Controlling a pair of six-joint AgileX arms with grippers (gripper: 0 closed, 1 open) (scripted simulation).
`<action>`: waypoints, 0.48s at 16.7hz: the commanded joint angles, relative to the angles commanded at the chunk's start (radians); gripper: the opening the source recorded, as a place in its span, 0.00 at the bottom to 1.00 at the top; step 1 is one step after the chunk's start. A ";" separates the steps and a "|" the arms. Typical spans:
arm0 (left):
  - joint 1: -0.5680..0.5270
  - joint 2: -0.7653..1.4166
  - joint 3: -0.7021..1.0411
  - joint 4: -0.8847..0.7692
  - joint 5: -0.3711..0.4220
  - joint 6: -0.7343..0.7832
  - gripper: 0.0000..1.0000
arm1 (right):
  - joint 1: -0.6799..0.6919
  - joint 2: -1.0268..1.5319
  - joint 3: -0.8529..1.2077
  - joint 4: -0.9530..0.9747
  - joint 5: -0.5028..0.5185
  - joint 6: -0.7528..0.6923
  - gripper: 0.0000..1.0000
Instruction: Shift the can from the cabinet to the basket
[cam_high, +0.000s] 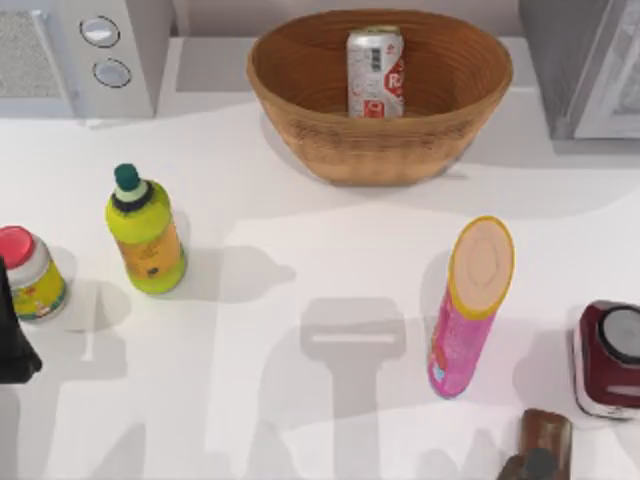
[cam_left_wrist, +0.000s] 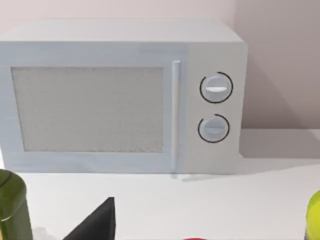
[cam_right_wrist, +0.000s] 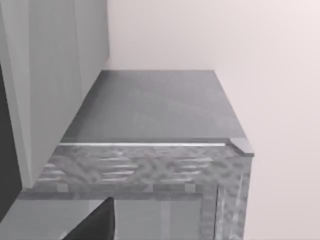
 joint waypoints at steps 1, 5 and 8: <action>0.000 0.000 0.000 0.000 0.000 0.000 1.00 | 0.000 0.000 0.000 0.000 0.000 0.000 1.00; 0.000 0.000 0.000 0.000 0.000 0.000 1.00 | -0.003 0.002 0.001 0.003 0.000 0.000 1.00; 0.000 0.000 0.000 0.000 0.000 0.000 1.00 | 0.058 0.004 0.010 0.000 0.060 -0.001 1.00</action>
